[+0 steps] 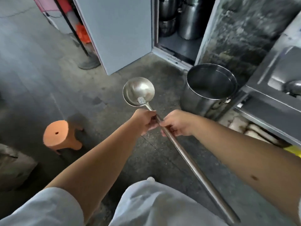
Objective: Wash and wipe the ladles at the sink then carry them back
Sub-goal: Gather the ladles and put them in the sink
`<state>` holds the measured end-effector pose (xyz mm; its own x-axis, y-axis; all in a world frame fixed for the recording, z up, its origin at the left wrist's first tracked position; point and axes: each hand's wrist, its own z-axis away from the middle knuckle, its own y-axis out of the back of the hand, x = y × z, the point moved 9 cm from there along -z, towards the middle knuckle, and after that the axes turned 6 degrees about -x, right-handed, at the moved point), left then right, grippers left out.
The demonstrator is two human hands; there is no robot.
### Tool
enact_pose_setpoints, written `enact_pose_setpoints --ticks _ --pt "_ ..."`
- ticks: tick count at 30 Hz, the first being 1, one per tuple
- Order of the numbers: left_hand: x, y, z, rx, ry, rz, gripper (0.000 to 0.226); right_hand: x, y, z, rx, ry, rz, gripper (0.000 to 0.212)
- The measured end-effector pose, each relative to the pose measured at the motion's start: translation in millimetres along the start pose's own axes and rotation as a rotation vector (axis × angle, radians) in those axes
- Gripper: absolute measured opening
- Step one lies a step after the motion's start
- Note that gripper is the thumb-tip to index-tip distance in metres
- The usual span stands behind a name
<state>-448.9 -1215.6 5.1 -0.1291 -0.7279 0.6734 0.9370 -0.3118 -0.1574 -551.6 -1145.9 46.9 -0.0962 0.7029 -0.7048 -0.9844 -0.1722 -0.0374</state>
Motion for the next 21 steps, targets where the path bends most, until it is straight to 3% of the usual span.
enact_pose_setpoints --ticks 6,10,17,21 --pt "42.5 -83.6 -52.6 -0.159 0.033 -0.199 0.021 4.7 82.9 -0.2 0.185 0.002 -0.206 0.007" --pt "53.1 -151.8 -70.3 -0.299 0.039 -0.186 0.015 15.4 134.9 14.1 0.294 0.002 -0.296 0.004" --pt "58.1 -322.9 -101.5 -0.534 0.086 -0.328 0.02 52.4 272.0 61.1 0.477 0.027 -0.5 0.008" --pt "61.5 -406.2 -114.6 -0.562 0.052 -0.376 0.015 71.0 348.1 86.2 0.517 0.058 -0.554 0.007"
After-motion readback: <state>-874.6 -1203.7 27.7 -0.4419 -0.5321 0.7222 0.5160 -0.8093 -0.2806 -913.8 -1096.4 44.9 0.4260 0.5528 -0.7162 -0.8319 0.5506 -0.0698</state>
